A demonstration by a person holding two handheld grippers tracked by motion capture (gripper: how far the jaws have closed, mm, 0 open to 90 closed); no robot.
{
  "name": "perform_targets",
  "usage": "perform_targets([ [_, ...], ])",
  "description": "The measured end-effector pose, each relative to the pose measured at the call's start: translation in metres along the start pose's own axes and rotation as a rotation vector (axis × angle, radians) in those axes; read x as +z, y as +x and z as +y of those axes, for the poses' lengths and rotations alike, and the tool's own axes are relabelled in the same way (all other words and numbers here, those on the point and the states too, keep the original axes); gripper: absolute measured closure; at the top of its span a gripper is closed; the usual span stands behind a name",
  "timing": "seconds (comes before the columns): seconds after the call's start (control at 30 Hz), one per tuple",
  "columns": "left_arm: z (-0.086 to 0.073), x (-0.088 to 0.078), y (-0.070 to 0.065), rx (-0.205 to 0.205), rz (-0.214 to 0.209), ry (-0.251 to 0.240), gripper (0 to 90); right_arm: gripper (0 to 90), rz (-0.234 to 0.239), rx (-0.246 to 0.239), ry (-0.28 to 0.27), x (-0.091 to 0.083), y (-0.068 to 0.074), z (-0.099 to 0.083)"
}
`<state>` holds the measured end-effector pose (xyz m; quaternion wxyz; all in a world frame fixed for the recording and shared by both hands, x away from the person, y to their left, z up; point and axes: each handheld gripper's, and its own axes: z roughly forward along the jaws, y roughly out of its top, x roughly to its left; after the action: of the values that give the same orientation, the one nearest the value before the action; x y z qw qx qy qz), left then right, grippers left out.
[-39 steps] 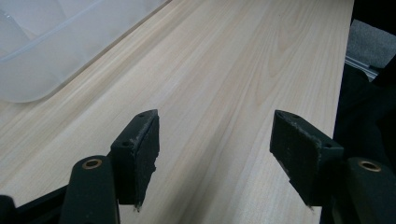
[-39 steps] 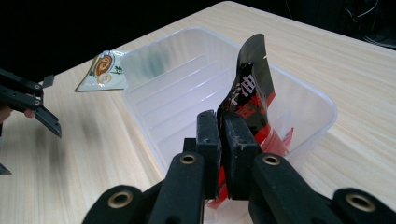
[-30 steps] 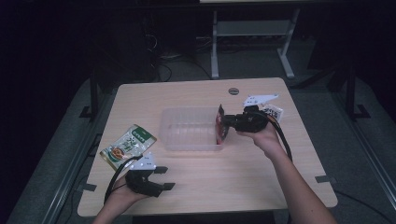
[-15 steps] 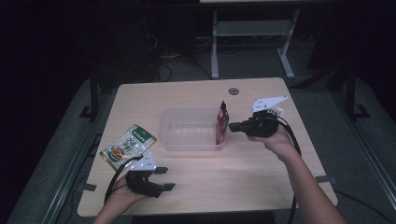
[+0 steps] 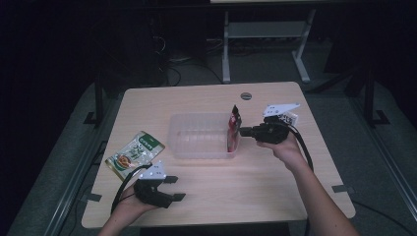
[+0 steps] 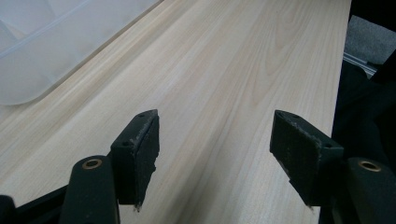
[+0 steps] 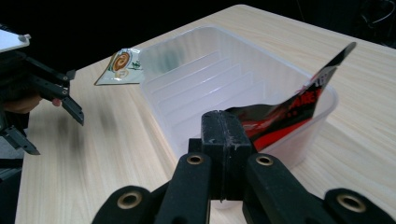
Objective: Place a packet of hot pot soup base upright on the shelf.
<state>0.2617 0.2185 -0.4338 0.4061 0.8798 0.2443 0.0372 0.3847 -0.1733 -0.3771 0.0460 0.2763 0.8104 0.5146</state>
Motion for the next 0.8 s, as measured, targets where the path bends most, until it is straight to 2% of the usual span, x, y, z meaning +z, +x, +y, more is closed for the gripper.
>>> perform_targets([
  [0.07,0.000,-0.001,0.000,0.001,0.002,0.000,32.8,86.4,-0.013,-0.010,0.005,-0.005,-0.001,-0.001],
  [0.2,0.000,-0.001,0.000,-0.002,0.002,-0.001,32.7,81.2,-0.044,0.004,0.001,-0.021,-0.009,-0.005],
  [0.27,0.000,0.000,0.000,-0.002,0.001,-0.003,32.7,77.8,-0.070,0.024,-0.008,-0.029,-0.015,-0.007],
  [0.33,0.000,0.000,0.000,-0.005,-0.001,0.000,32.8,75.7,-0.119,0.038,-0.003,-0.037,-0.022,-0.011],
  [0.37,0.000,0.000,0.000,-0.005,-0.001,0.000,32.8,75.7,-0.119,0.038,-0.003,-0.037,-0.022,-0.011],
  [0.4,0.001,0.001,0.000,-0.001,-0.003,0.002,32.8,73.5,-0.154,0.051,0.006,-0.043,-0.028,-0.014],
  [0.47,0.001,0.002,0.000,0.002,-0.004,0.002,32.8,73.2,-0.192,0.066,0.008,-0.048,-0.035,-0.017],
  [0.53,0.001,0.002,0.000,0.001,-0.004,0.002,32.8,72.4,-0.205,0.076,0.006,-0.051,-0.038,-0.019],
  [0.57,0.001,0.002,0.000,-0.002,-0.003,0.002,32.8,72.9,-0.213,0.089,0.005,-0.053,-0.040,-0.021],
  [0.6,0.001,0.002,0.001,-0.003,-0.001,0.003,32.8,78.3,-0.258,0.101,0.003,-0.057,-0.048,-0.026],
  [0.63,0.001,0.002,0.001,-0.003,-0.001,0.003,32.8,78.3,-0.258,0.101,0.003,-0.057,-0.048,-0.026],
  [0.67,0.001,0.002,0.001,-0.004,0.000,0.001,32.8,86.0,-0.300,0.127,0.001,-0.059,-0.054,-0.031],
  [0.7,0.001,0.002,0.001,-0.004,0.000,0.001,32.8,86.0,-0.300,0.127,0.001,-0.059,-0.054,-0.031],
  [0.73,0.001,0.002,0.000,-0.006,-0.001,0.002,32.8,88.7,-0.333,0.139,0.004,-0.060,-0.060,-0.036],
  [0.8,0.001,0.002,0.000,-0.003,-0.003,0.000,32.8,89.5,-0.369,0.148,0.020,-0.059,-0.067,-0.042],
])
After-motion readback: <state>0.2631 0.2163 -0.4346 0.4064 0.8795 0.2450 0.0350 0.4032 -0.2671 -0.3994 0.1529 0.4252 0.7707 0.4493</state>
